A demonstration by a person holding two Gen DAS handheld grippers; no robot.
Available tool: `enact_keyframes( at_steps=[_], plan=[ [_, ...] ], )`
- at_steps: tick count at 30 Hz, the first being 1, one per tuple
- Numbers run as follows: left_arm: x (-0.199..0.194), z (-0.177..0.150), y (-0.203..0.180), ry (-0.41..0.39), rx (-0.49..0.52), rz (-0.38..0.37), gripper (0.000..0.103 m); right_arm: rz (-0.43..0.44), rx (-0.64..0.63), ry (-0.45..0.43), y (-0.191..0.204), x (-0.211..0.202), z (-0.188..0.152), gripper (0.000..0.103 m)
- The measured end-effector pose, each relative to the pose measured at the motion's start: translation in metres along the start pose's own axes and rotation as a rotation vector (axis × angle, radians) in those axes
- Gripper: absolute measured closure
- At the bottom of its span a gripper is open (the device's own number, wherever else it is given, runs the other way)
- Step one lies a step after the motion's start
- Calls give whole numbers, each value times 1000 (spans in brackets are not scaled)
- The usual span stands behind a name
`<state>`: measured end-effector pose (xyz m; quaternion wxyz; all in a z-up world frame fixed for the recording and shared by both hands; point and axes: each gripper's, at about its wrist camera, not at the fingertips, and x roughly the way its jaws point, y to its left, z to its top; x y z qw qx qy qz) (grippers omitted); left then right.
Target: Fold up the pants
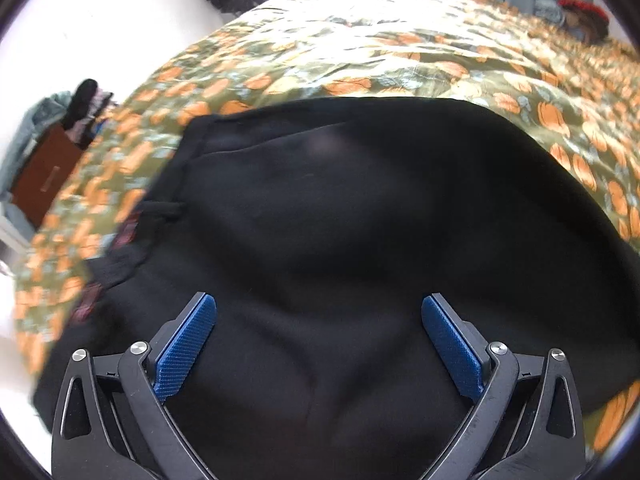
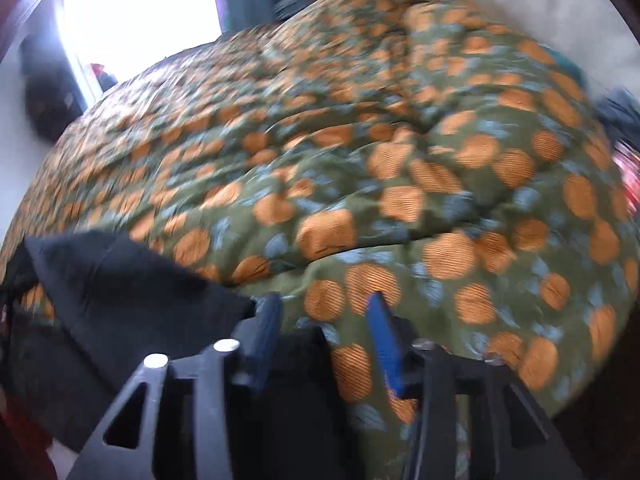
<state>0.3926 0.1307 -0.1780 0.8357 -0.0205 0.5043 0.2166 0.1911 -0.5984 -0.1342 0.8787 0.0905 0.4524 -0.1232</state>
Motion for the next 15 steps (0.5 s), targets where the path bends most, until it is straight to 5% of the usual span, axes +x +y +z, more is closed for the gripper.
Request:
enact_keyframes(
  at_steps=[1,7,15],
  plan=[
    [-12,-4,2,-2,3,-10,1,-30,11,-34,1,-9,-1,36],
    [-86,-64,21,-27,-34,-182,0,-80,26,-197,53,-72,3,27],
    [-141,-160,10,-32,31,-289,0,189,-4,-202,180,-87,-41,22]
  ],
)
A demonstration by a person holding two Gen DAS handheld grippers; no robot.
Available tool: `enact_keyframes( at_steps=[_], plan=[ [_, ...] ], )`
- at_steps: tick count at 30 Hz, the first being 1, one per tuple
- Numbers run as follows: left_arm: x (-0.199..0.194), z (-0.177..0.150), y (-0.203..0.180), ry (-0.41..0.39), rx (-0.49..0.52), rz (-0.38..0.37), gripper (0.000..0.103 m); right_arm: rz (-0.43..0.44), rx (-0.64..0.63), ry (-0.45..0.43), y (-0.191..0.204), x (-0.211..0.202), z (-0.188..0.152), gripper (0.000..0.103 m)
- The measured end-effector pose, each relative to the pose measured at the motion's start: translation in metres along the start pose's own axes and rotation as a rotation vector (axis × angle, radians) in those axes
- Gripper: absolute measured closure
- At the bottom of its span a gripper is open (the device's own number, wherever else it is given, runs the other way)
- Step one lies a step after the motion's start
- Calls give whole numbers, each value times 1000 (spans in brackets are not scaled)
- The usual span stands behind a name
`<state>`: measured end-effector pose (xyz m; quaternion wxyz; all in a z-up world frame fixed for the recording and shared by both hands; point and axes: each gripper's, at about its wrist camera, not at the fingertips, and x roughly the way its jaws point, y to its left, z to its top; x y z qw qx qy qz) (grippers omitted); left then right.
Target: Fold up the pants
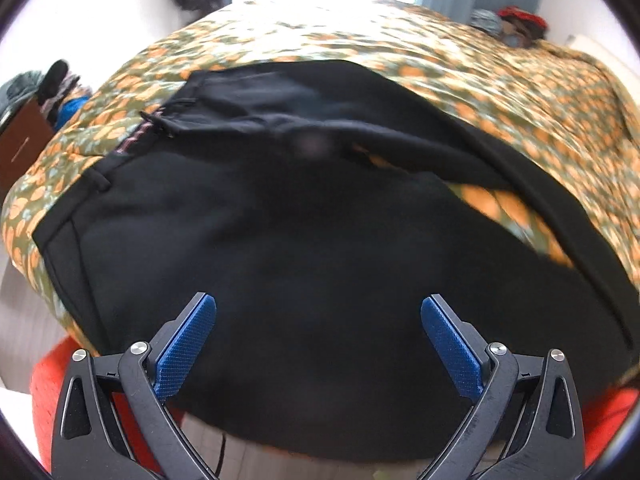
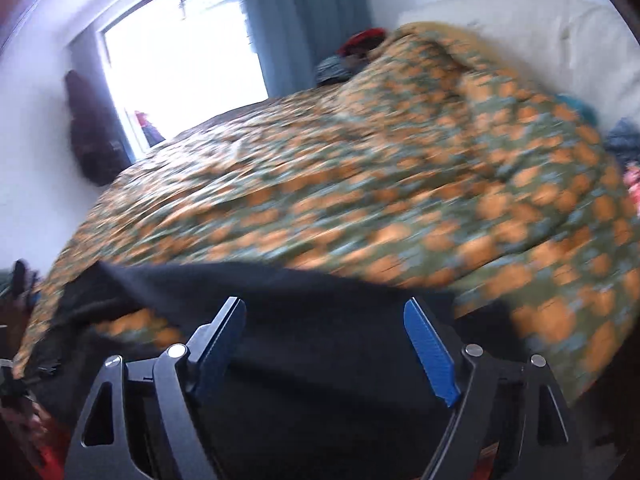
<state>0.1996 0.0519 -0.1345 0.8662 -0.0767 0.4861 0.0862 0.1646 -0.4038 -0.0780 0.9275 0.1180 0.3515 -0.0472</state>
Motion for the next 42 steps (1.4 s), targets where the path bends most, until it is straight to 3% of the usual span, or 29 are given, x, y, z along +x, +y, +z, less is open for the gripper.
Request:
enact_keyframes(
  at_steps=[6,12,17,30,42],
  plan=[
    [-22,-35,-20,-76,145,-23,0,95,-140,57,81,5,-68,22],
    [-26,-70,-31,-87,245,-30,0,108,-340,8,118,-9,-90,22],
    [-44,-67,-28,-165,229,-45,0,79,-362,29,122,-10,-102,22],
    [-49,-61,13,-190,49,30,0,53,-318,60,112,1,-99,22],
    [-62,-73,-15,-257,181,71,0,23,-317,44,110,4,-93,22]
  ],
)
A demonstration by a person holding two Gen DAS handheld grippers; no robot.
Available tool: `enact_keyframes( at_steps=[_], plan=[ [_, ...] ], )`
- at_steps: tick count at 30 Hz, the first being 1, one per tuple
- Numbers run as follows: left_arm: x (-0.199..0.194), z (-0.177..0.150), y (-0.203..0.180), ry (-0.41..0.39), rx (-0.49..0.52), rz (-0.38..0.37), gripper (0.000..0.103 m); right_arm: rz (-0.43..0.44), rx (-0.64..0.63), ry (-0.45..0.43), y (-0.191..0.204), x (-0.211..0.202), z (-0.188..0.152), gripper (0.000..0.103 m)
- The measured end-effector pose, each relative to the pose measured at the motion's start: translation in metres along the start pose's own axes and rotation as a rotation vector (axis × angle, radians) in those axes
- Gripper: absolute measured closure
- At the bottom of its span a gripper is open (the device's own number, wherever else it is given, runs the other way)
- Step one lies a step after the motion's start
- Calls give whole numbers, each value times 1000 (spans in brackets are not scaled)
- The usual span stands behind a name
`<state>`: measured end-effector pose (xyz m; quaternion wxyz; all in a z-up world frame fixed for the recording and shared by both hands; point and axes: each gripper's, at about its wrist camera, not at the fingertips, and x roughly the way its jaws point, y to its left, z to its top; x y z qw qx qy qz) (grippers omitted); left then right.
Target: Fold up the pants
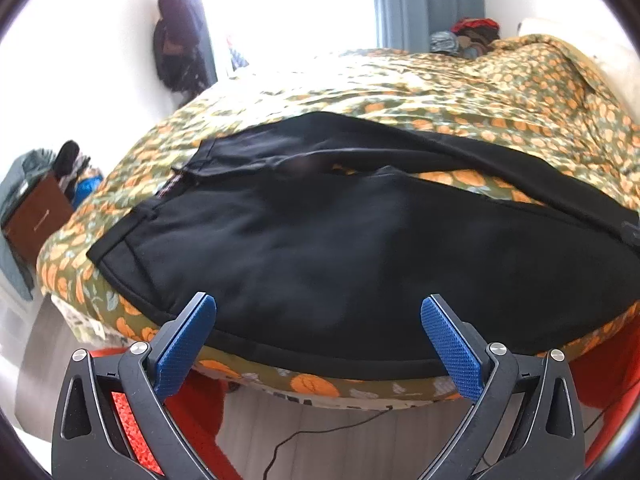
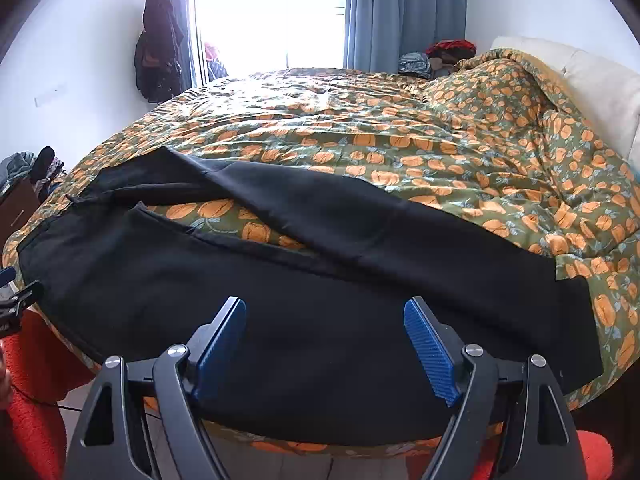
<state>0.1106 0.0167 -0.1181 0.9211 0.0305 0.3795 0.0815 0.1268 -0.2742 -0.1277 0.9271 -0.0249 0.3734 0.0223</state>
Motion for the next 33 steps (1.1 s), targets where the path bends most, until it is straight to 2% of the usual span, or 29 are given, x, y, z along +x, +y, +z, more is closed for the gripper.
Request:
enact_keyframes(
  at_steps=[4,9,22,29,31,33],
  plan=[
    [-8,-2,-11,-12,48,4,0,-22,-6,-9,-1,2,3,22],
    [-27,-2,-12,-49,62,1,0,-29,-12,-39,2,-4,10,22],
    [-36,-3,11,-72,10,22,0,0,-85,-133,23,-34,10,22],
    [-28,1,12,-37,-17,10,0,9,-25,-125,4,-35,1,21],
    [-27,5,13,-23,-21,7,0,18,22,-147,-8,-41,2,21],
    [-25,14,20,3,-51,-2,0,25,122,-210,-31,-54,5,21]
  ],
)
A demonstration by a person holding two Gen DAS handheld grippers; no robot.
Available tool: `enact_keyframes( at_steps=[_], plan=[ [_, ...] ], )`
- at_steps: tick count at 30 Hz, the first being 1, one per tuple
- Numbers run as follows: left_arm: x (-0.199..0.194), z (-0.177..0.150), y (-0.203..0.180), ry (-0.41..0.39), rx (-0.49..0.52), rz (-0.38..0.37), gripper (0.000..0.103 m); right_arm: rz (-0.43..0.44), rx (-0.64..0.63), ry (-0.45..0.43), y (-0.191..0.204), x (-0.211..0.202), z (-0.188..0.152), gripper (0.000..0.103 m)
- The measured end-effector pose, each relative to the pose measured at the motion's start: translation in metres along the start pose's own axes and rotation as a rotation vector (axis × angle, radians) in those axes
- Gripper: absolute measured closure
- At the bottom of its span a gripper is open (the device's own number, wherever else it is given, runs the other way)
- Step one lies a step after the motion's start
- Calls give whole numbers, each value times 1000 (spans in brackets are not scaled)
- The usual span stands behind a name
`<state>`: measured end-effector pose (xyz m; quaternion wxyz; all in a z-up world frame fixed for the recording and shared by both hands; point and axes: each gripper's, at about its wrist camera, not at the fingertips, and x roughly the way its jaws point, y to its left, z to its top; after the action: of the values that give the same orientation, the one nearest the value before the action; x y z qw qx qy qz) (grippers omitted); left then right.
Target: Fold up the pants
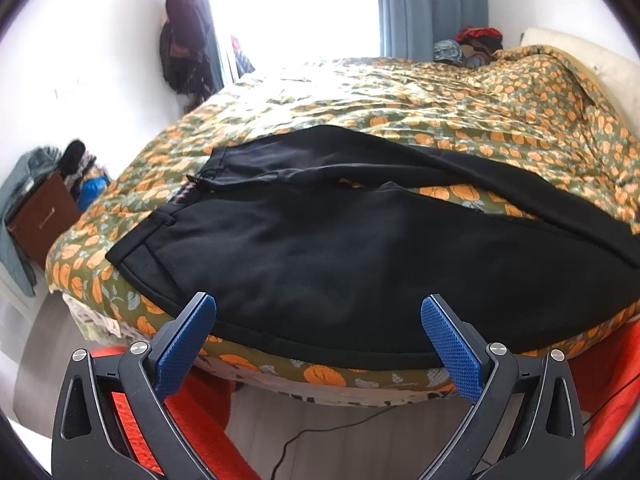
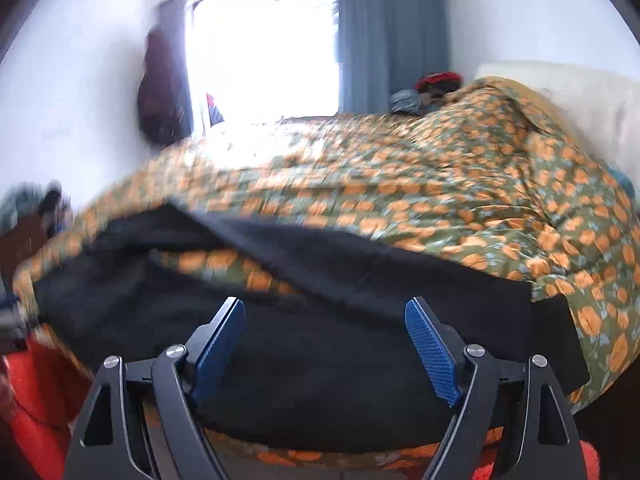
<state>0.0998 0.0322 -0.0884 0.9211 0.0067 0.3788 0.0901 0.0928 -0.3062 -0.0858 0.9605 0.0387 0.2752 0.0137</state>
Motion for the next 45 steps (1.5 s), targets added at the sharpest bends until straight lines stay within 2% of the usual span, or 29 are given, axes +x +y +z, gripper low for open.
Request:
enact_keyframes(
  at_steps=[2,3,4,7,9,13,16,20,26,36,40,45],
  plan=[
    [1,8,10,8,-40,0,0,-14,113,-49,-25,-10,6,19],
    [3,10,15,8,-60,2,0,-30,190,-67,-43,-14,6,14],
    [6,12,20,10,-81,7,0,-42,251,-72,-57,-15,4,13],
    [26,11,29,35,-106,48,0,-35,392,-27,-89,-9,-6,13],
    [41,6,31,65,-105,70,0,-7,429,10,-96,-1,-11,13],
    [58,-1,28,123,-138,74,0,20,314,85,-82,16,-15,13],
    [57,-1,21,109,-123,66,0,27,220,136,-68,28,-20,13],
    [53,-4,17,91,-92,56,0,37,182,183,-56,42,-25,13],
    [49,-6,17,83,-55,48,0,55,209,200,-42,58,-24,13],
    [46,-5,16,65,-62,33,0,85,53,219,-6,61,-25,13],
    [47,-4,14,67,-60,34,0,83,36,215,-7,57,-27,13],
    [48,-5,11,74,-54,38,0,64,89,217,-24,54,-29,13]
  ],
)
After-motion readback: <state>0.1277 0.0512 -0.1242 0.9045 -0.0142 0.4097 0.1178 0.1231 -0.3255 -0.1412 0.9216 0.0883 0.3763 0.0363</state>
